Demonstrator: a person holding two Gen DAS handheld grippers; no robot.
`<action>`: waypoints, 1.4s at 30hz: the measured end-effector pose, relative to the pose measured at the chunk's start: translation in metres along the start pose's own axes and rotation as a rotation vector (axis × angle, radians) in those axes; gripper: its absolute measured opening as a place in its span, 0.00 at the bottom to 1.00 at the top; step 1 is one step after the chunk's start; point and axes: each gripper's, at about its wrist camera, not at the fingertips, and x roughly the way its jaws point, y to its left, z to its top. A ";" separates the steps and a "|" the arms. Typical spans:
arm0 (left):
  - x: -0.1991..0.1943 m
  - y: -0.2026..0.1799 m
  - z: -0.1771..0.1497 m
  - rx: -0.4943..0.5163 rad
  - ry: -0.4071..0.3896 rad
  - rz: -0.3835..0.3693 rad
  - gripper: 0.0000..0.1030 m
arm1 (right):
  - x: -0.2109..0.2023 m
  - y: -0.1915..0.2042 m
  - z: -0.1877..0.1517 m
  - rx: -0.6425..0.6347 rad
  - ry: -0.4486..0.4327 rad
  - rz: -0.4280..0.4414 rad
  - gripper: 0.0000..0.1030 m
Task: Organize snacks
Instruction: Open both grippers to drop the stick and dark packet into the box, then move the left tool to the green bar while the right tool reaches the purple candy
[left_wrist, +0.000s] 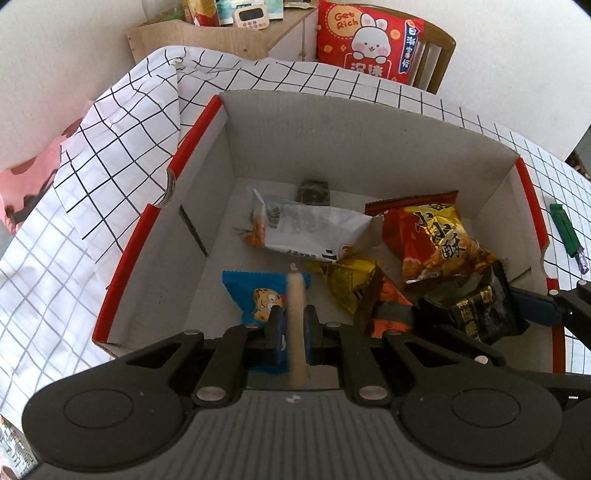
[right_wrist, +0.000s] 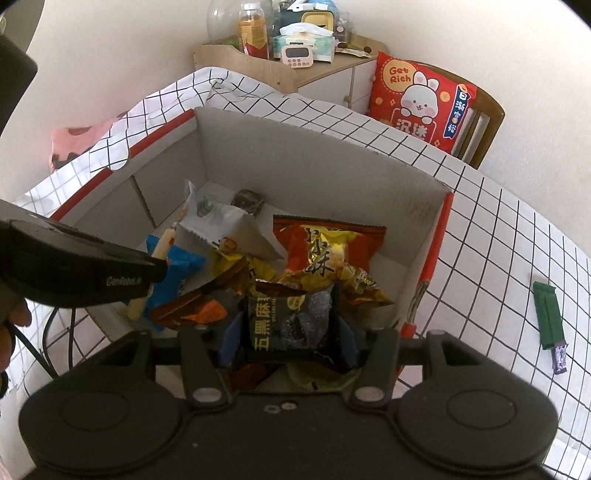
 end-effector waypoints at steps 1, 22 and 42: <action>-0.001 0.000 -0.001 0.002 -0.002 0.000 0.10 | -0.001 0.000 -0.001 0.003 -0.001 0.001 0.54; -0.047 -0.003 -0.016 -0.010 -0.087 -0.049 0.25 | -0.054 -0.018 -0.006 0.087 -0.107 0.071 0.73; -0.115 -0.056 -0.030 0.027 -0.265 -0.111 0.58 | -0.124 -0.075 -0.030 0.162 -0.222 0.129 0.83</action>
